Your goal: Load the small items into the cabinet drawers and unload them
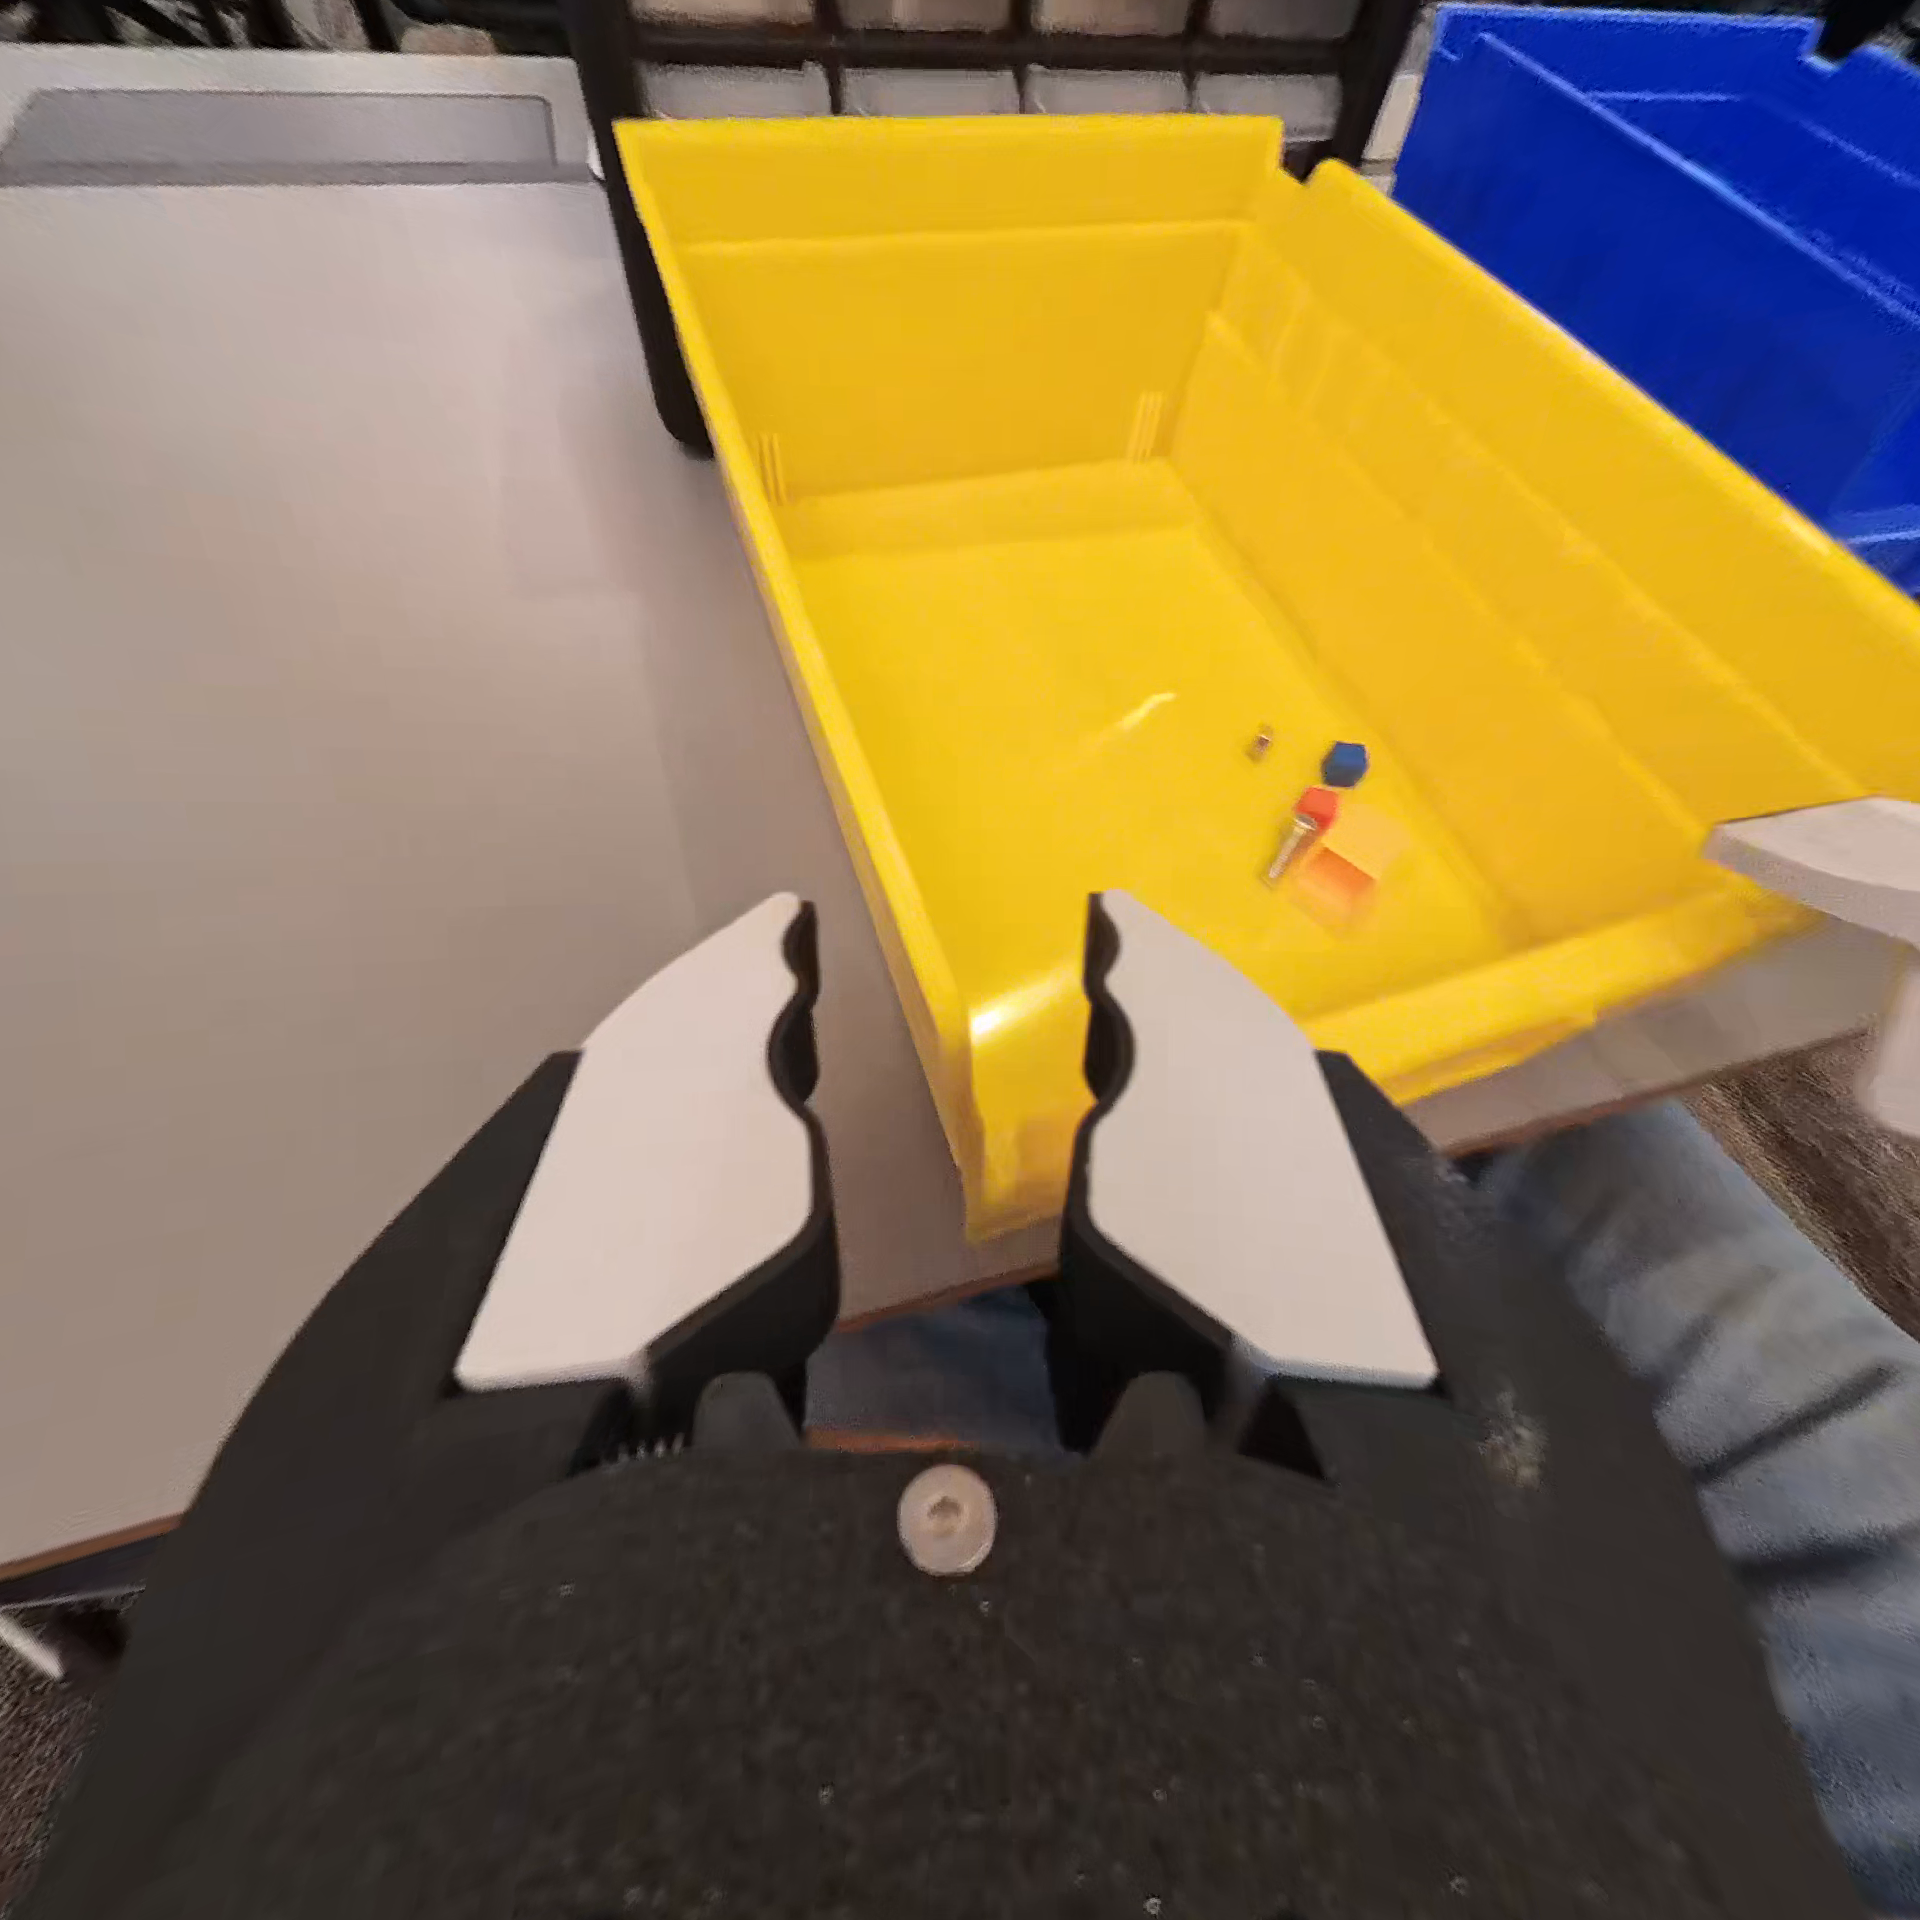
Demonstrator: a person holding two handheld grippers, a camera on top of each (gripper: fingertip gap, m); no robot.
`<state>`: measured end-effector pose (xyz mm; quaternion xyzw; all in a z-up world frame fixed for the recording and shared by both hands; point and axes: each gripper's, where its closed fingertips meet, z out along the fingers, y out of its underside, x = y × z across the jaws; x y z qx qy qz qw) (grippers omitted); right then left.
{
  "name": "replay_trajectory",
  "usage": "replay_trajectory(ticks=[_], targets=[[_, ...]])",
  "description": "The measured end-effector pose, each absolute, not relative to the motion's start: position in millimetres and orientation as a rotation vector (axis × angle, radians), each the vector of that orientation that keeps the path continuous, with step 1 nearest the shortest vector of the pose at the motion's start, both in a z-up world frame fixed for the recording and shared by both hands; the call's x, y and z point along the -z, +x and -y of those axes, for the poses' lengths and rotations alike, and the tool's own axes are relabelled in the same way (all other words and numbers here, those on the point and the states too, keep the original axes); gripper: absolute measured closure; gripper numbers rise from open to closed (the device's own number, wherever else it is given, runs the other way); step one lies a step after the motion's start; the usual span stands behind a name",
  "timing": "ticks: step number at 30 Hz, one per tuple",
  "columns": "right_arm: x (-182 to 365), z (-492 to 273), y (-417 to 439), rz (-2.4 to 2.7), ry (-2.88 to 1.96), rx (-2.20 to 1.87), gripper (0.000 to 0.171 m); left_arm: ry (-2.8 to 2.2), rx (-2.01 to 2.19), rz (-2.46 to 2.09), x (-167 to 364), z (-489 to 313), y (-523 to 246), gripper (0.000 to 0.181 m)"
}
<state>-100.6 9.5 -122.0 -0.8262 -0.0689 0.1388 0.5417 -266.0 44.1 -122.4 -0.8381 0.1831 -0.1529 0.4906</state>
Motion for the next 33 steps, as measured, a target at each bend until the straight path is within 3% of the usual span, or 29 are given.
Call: replay_trajectory(ticks=[3,5,9,15,22,33], targets=[[126,-26,-104,0.096,-1.974,-0.364,0.135,-2.0,0.3,-0.419,123,-56,-271,0.171],[129,-31,-98,0.066,-1.978,-0.316,0.153,-2.008,0.269,-0.408,125,-59,-275,0.172],[128,-28,-96,0.007,-2.014,-0.19,0.162,-2.018,0.225,-0.408,125,-55,-278,0.173],[110,-12,-129,-0.025,-1.936,-0.154,0.164,-1.957,0.169,-0.393,104,-43,-309,0.176],[86,-43,-230,0.092,-1.921,-0.236,0.163,-1.948,0.085,-0.273,76,-52,-411,0.177],[99,-198,-351,0.073,-2.045,-0.167,0.165,-2.059,0.141,-0.194,90,-210,-538,0.177]])
